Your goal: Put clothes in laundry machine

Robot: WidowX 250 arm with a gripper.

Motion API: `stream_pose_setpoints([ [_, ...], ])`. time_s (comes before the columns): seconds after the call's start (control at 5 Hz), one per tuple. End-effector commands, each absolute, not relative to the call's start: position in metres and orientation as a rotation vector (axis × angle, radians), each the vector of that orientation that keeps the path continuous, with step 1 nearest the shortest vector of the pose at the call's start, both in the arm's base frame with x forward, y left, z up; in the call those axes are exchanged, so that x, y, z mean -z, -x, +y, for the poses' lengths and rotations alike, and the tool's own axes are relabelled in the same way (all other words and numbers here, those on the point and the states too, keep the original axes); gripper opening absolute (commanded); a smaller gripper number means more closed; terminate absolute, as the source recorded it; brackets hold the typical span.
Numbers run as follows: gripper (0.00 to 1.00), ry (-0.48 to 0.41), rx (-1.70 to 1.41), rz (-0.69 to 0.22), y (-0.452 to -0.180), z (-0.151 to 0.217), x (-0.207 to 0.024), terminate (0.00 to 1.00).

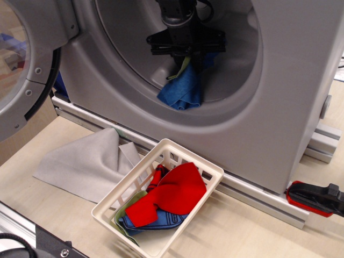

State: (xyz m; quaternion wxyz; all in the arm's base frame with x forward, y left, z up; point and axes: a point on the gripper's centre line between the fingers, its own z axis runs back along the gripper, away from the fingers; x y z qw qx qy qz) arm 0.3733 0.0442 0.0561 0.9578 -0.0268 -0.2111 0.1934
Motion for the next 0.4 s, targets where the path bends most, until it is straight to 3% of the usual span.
stream_pose_setpoints([
  [0.0,1.0,0.052,-0.4,-0.486,-0.375,0.045,-0.074,0.0],
  [0.2,1.0,0.049,-0.383,-0.482,-0.365,0.048,-0.072,0.0],
])
